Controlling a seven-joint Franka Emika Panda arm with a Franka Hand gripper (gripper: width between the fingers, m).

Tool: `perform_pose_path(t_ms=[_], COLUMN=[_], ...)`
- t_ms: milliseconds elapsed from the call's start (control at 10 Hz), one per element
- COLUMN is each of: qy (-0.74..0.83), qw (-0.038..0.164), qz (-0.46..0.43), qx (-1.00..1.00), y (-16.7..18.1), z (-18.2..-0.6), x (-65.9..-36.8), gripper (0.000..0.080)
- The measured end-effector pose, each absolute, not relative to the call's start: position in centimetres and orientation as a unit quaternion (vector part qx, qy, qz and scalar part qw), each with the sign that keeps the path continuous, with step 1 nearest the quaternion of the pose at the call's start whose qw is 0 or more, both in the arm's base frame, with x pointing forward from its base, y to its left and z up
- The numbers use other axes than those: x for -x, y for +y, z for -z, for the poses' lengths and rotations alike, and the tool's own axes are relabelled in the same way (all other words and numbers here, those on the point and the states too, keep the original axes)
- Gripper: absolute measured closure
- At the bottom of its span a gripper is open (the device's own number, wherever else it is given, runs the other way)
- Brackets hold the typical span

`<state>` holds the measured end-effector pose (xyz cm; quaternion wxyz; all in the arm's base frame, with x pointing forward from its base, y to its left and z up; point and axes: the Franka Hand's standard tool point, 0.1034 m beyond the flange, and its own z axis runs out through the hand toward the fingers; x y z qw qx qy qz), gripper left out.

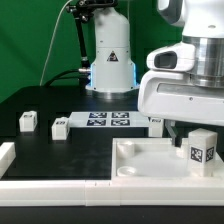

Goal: Assemble one leg

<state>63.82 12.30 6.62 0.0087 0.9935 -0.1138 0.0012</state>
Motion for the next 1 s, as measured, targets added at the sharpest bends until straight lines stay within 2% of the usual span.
perform_pose_path(t_ms=[400, 900, 1000], qy=[0.066, 0.195, 0.193], qw=[0.009, 0.021, 0.021], qz=[0.002, -0.004, -0.004], qx=[-0.998, -0.981, -0.981], y=[11.91, 11.45, 11.44], z=[-6.64, -6.68, -6.68], x=[-63.86, -64.18, -64.19], gripper=[0.0151, 0.0151, 0.0278])
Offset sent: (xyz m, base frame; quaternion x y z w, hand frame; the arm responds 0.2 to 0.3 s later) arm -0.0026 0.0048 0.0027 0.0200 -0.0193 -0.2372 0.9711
